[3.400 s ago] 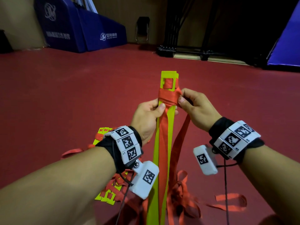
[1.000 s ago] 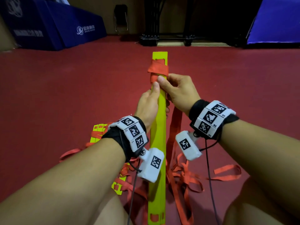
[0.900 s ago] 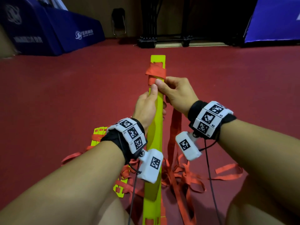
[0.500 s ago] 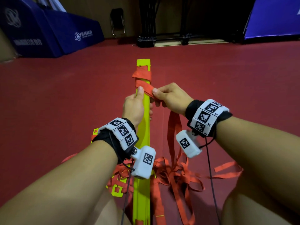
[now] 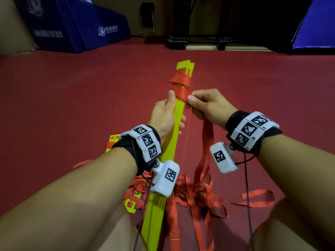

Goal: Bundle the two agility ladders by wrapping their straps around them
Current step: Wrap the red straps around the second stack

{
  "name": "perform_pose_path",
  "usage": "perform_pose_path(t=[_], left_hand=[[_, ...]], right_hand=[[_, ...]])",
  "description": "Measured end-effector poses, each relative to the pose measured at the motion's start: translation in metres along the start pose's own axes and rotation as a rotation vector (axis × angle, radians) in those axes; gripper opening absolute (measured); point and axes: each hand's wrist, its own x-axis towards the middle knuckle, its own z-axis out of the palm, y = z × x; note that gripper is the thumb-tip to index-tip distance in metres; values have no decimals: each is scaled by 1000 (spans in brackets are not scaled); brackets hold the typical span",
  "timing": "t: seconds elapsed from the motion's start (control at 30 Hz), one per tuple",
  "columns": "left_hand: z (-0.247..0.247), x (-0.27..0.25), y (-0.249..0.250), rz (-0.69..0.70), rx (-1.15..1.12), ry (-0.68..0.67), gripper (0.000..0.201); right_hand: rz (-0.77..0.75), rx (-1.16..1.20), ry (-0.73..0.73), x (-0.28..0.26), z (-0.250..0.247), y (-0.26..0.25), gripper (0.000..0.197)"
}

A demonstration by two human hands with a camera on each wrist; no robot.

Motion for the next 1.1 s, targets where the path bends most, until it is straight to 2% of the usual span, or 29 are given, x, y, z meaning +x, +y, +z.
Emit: perform_pose_path(t=[0.13, 0.23, 0.4, 0.47, 0.53, 0.63, 0.8, 0.97, 1.1], left_hand=[[2, -1, -2, -39, 7, -11, 66], [4, -3, -1, -44, -30, -38, 67], [4, -6, 3, -78, -192, -118, 59], [3, -6, 2, -89, -230, -145, 61], [2, -6, 1, -111, -259, -172, 64], [4, -6, -2, -154, -281, -184, 68], [5, -3, -8, -170, -263, -142, 69], [7, 1, -7, -161, -333, -45, 59], [4, 5, -9, -206, -335, -11, 53]], right_hand=[[11, 111, -32, -1, -2, -1, 25], [-41, 192, -54, -1, 1, -4, 16], [-85, 235, 48, -1, 11, -8, 3], [-69, 247, 92, 0, 13, -9, 18], [-27, 321, 76, -1, 12, -9, 32], [44, 360, -11, -4, 9, -12, 28], [77, 371, -80, -3, 11, -12, 33], [83, 438, -100, 2, 17, -15, 19], [90, 353, -65, 1, 20, -18, 17]])
